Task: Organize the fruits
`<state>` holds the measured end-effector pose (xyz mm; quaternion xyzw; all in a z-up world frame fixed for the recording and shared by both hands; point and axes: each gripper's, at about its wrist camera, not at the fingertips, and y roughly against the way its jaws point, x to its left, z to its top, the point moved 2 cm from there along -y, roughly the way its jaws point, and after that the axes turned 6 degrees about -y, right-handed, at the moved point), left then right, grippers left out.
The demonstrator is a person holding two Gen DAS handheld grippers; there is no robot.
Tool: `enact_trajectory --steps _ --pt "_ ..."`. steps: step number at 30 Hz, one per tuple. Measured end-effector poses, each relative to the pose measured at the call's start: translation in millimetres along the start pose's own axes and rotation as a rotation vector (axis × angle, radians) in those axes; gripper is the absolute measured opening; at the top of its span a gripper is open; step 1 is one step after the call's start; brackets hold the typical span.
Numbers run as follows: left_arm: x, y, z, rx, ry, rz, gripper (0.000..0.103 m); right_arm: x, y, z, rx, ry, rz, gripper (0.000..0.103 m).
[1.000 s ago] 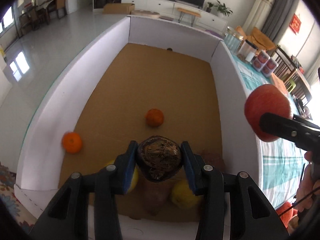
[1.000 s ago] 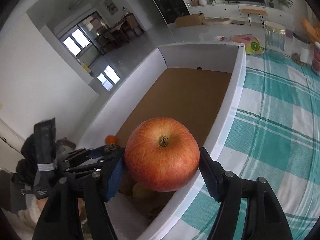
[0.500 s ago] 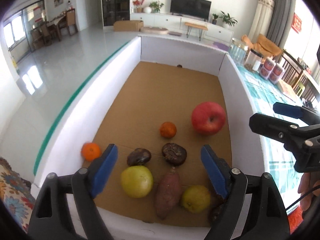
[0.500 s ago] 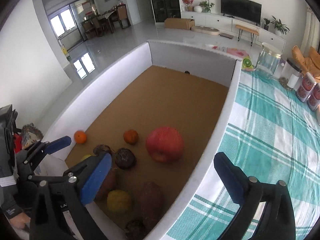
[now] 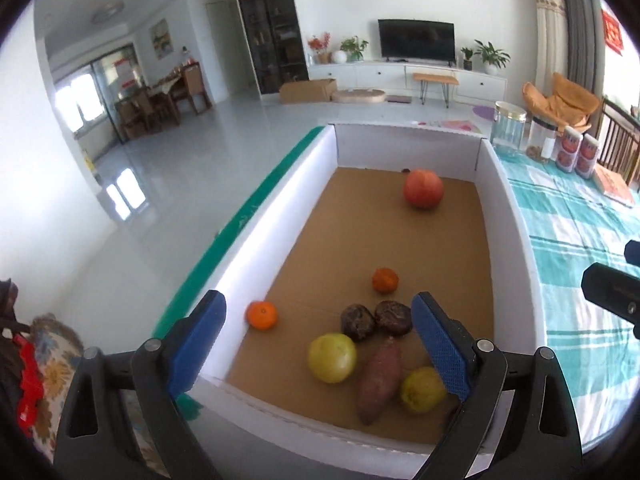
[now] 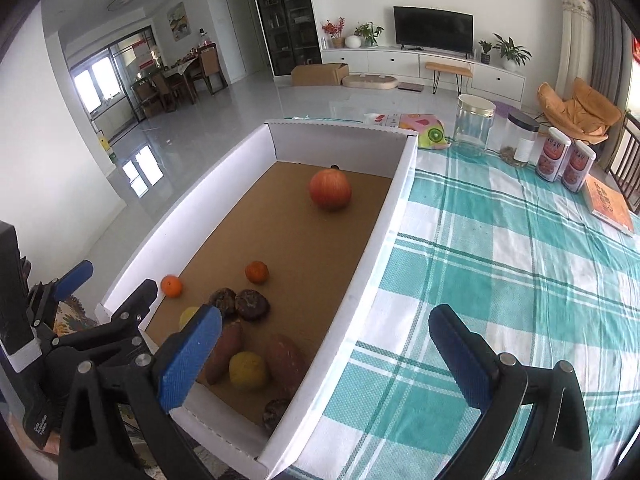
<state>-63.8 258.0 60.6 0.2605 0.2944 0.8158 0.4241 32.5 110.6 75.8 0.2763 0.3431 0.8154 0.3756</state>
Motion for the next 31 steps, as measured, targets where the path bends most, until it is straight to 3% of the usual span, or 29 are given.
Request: enact_trajectory --steps 4,9,16,31 --pt "5.1 -0.3 -1.0 0.038 0.056 -0.086 0.095 4.9 5.7 -3.6 0.012 -0.016 0.002 0.103" --pt "6.8 2.2 -4.1 0.037 0.025 -0.004 0.095 13.1 -2.8 -5.8 0.036 -0.001 -0.023 0.103" --pt "11.4 -5.0 -7.7 0.051 0.006 0.033 0.095 23.5 -18.9 -10.2 0.078 0.018 -0.043 0.103" --pt "18.5 -8.3 -9.6 0.055 0.025 0.034 0.095 36.7 -28.8 -10.3 0.101 0.041 -0.045 0.103"
